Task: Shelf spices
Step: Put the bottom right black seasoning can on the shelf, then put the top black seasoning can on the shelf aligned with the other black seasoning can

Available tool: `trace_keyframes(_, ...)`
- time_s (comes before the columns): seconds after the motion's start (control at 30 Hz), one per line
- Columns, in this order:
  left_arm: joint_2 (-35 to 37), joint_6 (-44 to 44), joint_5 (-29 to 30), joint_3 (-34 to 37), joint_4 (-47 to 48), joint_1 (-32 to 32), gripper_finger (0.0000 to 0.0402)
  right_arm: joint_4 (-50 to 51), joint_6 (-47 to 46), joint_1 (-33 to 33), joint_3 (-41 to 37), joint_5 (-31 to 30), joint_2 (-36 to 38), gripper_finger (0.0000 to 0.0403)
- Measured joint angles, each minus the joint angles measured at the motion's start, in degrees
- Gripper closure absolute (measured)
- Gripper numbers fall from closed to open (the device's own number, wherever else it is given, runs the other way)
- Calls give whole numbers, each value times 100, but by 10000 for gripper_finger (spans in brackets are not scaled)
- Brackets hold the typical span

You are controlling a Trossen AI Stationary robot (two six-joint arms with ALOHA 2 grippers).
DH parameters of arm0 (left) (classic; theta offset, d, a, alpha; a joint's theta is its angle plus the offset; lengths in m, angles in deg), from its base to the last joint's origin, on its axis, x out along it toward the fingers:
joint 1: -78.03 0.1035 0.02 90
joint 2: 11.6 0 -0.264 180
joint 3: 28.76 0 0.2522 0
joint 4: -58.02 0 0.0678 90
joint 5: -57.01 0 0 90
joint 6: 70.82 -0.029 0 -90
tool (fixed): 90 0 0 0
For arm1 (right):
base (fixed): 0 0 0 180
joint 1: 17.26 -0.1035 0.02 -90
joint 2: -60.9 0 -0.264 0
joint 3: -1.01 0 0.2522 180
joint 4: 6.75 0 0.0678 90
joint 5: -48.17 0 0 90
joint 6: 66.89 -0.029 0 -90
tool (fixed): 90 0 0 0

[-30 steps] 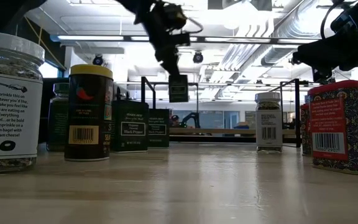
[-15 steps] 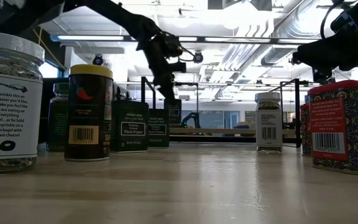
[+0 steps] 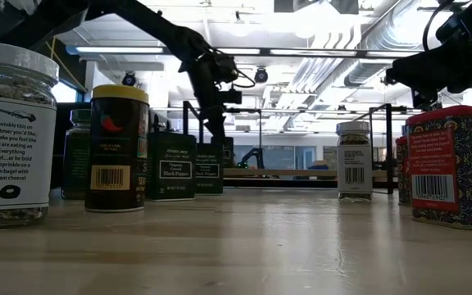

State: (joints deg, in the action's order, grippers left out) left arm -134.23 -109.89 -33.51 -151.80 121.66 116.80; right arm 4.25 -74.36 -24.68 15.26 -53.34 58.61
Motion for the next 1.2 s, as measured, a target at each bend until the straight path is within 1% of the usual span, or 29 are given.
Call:
trace_keyframes(0.3, 0, -111, -41, 0, 4, 21, 190, -2, 0, 2, 0, -2, 0, 318)
trace_keyframes(0.5, 76, -177, -26, -2, -7, 23, 170, -2, 2, 0, 0, -2, 0, 318)
trace_keyframes(0.67, 214, -9, -28, -374, 296, -28, 159, -2, 2, 2, 0, -2, 0, 318)
trace_keyframes(0.77, 328, 456, -5, -679, 488, -167, 157, -1, 1, 0, 0, -2, 0, 318)
trace_keyframes(0.87, 590, 1034, -260, -745, 864, -494, 158, -1, 1, 1, 0, -7, 1, 318)
trace_keyframes(0.93, 743, 1376, -505, -748, 1165, -837, 162, 0, 2, 0, 0, -6, 2, 318)
trace_keyframes(1.0, 845, 1703, -510, -715, 1398, -1304, 168, -2, 0, 0, 0, -7, 1, 318)
trace_keyframes(1.1, 1059, 2074, -214, -341, 1432, -2128, 176, -2, 0, 1, 0, -20, 2, 318)
trace_keyframes(1.2, 1240, 2592, 392, 253, 1336, -2925, 183, -2, 0, 0, 0, -18, 0, 318)
